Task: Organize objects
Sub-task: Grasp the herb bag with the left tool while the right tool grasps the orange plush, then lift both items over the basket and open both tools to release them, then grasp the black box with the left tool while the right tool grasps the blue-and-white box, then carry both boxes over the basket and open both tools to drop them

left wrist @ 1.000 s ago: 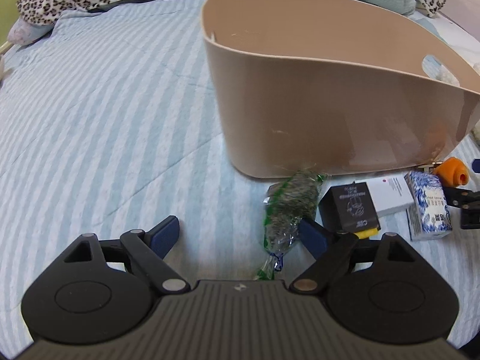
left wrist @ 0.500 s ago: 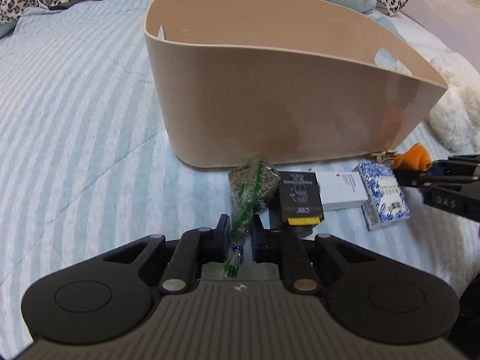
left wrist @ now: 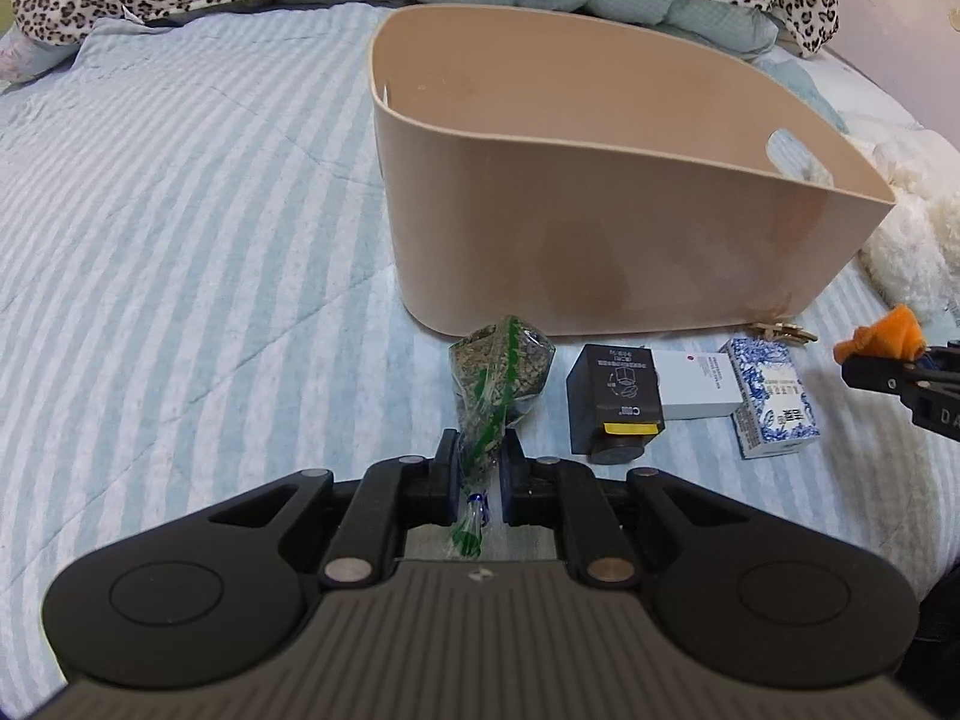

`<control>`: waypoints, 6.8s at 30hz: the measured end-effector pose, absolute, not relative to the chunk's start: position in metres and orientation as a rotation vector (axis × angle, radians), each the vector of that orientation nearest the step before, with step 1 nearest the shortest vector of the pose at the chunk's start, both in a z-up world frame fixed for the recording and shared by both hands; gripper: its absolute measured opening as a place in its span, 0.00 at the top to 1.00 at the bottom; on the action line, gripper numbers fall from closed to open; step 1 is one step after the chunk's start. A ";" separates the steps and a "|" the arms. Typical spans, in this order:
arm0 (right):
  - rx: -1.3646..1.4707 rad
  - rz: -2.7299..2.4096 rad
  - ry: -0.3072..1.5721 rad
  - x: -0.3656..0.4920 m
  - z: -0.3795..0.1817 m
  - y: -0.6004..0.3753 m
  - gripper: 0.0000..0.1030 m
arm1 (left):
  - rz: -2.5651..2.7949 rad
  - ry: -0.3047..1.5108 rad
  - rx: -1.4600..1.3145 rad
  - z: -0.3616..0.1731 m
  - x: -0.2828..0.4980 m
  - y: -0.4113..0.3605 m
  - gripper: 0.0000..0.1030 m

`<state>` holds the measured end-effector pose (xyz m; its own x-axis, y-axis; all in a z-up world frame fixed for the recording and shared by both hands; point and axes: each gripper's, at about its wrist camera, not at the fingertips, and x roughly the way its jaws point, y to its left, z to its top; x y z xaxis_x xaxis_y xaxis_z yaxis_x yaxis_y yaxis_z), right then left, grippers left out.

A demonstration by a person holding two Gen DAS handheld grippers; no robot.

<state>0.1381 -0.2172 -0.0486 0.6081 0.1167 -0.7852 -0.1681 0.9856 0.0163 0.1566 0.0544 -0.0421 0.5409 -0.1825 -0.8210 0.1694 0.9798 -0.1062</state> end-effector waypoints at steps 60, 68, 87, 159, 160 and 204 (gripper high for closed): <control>-0.061 0.156 0.730 0.205 0.011 -0.185 0.36 | -0.106 0.760 0.065 0.031 0.218 -0.002 0.26; -0.060 0.173 0.681 0.166 0.041 -0.189 0.08 | -0.110 0.722 0.091 0.057 0.176 0.000 0.12; -0.022 0.175 0.817 0.110 -0.001 -0.201 0.00 | -0.160 0.868 0.116 -0.001 0.111 0.007 0.12; -0.007 0.213 0.854 0.085 -0.040 -0.199 0.57 | -0.230 0.835 0.078 -0.028 0.115 0.007 0.68; -0.007 0.215 0.842 0.083 -0.036 -0.200 0.57 | -0.232 0.825 0.074 -0.024 0.113 0.008 0.68; -0.093 0.179 0.763 0.233 -0.012 -0.168 0.57 | -0.019 0.828 0.093 -0.010 0.247 -0.005 0.68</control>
